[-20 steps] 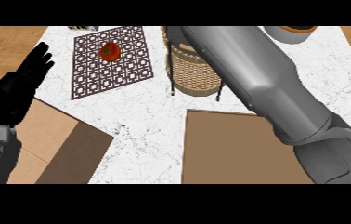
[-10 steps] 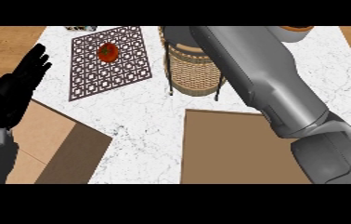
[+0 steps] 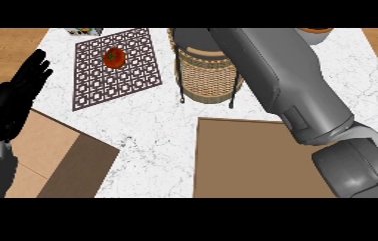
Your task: Pick the cupcake from the tray and place it in the tiered basket
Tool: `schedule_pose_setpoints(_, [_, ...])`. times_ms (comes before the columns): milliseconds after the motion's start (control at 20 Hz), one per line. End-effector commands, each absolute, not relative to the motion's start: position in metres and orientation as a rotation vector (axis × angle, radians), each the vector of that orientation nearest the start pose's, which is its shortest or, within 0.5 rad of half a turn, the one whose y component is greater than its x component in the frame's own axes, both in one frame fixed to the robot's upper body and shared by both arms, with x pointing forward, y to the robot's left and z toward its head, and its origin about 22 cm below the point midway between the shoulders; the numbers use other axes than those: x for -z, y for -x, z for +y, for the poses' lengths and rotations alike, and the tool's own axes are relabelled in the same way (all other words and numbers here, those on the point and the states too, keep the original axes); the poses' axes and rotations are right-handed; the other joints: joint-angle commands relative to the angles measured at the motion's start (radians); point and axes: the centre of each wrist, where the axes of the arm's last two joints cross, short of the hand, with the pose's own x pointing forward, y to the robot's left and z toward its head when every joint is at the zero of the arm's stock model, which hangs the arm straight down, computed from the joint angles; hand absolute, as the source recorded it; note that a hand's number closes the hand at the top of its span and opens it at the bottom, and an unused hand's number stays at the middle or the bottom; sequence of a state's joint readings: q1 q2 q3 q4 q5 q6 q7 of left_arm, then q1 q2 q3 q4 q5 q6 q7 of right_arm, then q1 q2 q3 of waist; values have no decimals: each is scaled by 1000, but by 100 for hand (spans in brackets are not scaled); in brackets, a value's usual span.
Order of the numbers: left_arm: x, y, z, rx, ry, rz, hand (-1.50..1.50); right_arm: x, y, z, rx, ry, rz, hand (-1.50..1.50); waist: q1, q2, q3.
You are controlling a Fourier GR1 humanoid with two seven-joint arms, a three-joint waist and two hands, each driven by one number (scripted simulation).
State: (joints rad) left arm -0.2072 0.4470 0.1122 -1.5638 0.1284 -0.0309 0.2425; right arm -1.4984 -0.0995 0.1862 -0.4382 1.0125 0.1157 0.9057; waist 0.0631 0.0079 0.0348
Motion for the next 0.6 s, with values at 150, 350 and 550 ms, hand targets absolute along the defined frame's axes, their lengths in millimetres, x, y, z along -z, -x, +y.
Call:
schedule_pose_setpoints(150, [-23, -253, 344, 105, -242, -1227, 0, -288, -443, -31, -658, 1370, -1223, -150, -11, 9, -37])
schedule_pose_setpoints(350, [-20, -251, 346, 91, -254, -1231, 0, -324, -442, -44, -431, 1357, -1254, -150, -22, 7, -38])
schedule_pose_setpoints(550, [-16, -242, 349, 85, -246, -1205, 0, -347, -441, -67, -222, 1220, -1260, -150, -45, -8, -36])
